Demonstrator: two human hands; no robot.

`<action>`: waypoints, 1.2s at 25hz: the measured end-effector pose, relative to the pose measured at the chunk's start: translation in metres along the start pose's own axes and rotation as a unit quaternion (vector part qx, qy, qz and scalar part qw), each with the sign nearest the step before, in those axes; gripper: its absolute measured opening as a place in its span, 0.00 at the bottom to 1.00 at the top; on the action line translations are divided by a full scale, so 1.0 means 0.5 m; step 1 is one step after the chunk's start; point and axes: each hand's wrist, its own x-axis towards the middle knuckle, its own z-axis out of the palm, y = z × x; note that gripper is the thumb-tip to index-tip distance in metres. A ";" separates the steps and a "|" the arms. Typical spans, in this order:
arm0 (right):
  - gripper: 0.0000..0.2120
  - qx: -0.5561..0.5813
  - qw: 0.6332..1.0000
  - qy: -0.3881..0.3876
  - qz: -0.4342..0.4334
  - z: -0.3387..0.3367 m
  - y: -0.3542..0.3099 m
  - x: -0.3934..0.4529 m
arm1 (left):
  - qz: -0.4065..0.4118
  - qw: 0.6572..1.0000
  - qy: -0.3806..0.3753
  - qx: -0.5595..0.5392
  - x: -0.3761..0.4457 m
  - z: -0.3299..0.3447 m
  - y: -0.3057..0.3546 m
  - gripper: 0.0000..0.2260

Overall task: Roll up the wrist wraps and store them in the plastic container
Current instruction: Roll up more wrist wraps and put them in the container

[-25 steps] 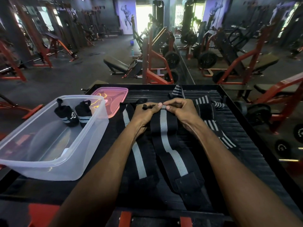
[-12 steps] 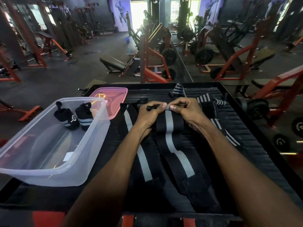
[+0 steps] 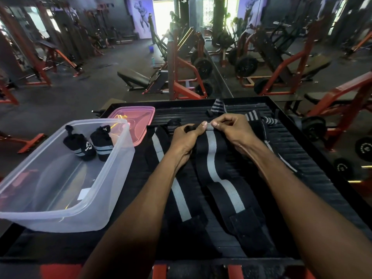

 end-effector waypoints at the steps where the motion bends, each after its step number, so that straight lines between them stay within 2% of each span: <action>1: 0.01 -0.001 1.000 0.003 -0.006 0.003 0.000 0.000 | 0.007 1.000 0.013 0.020 0.001 -0.002 0.000 0.05; 3: 0.08 -0.004 1.000 0.001 0.021 0.008 0.003 -0.001 | 0.023 0.999 0.031 0.035 0.002 -0.009 -0.001 0.03; 5: 0.15 -0.019 0.998 -0.023 0.056 0.013 0.006 -0.001 | 0.040 0.997 0.041 0.045 0.007 -0.015 -0.002 0.07; 7: 0.10 -0.028 0.999 -0.017 0.026 0.013 0.005 -0.002 | 0.057 0.997 0.034 0.043 0.011 -0.014 -0.004 0.08; 9: 0.05 -0.014 1.000 -0.004 -0.021 0.011 -0.001 -0.003 | 0.053 0.998 0.011 -0.011 0.010 -0.008 -0.005 0.06; 11: 0.04 -0.004 0.999 -0.012 -0.052 0.014 -0.003 -0.004 | 0.066 0.997 0.014 -0.039 0.010 -0.005 -0.005 0.02; 14: 0.06 -0.037 0.999 -0.030 -0.016 0.019 -0.006 -0.007 | 0.123 0.991 0.043 0.014 0.012 -0.008 -0.011 0.04; 16: 0.12 -0.086 0.994 -0.050 0.034 0.019 -0.004 -0.006 | 0.146 0.988 0.043 0.040 0.010 -0.011 -0.012 0.06; 18: 0.10 -0.108 0.993 -0.046 0.019 0.017 0.000 -0.004 | 0.148 0.987 0.037 0.054 0.013 -0.011 -0.014 0.08; 20: 0.03 -0.087 0.995 -0.018 -0.039 0.014 0.002 -0.002 | 0.120 0.991 0.035 0.037 0.016 -0.012 -0.018 0.08; 23: 0.06 -0.046 0.996 -0.013 -0.077 0.013 0.000 -0.005 | 0.100 0.995 0.011 0.020 0.017 -0.012 -0.023 0.04; 26: 0.03 -0.036 0.998 -0.019 -0.038 0.017 0.000 -0.008 | 0.135 0.989 0.035 0.047 0.017 -0.016 -0.018 0.06; 28: 0.08 -0.043 0.998 -0.033 0.013 0.019 -0.001 -0.010 | 0.143 0.987 0.041 0.064 0.017 -0.020 -0.015 0.08; 30: 0.08 -0.053 0.998 -0.031 -0.001 0.018 0.001 -0.009 | 0.132 0.989 0.030 0.065 0.018 -0.018 -0.015 0.09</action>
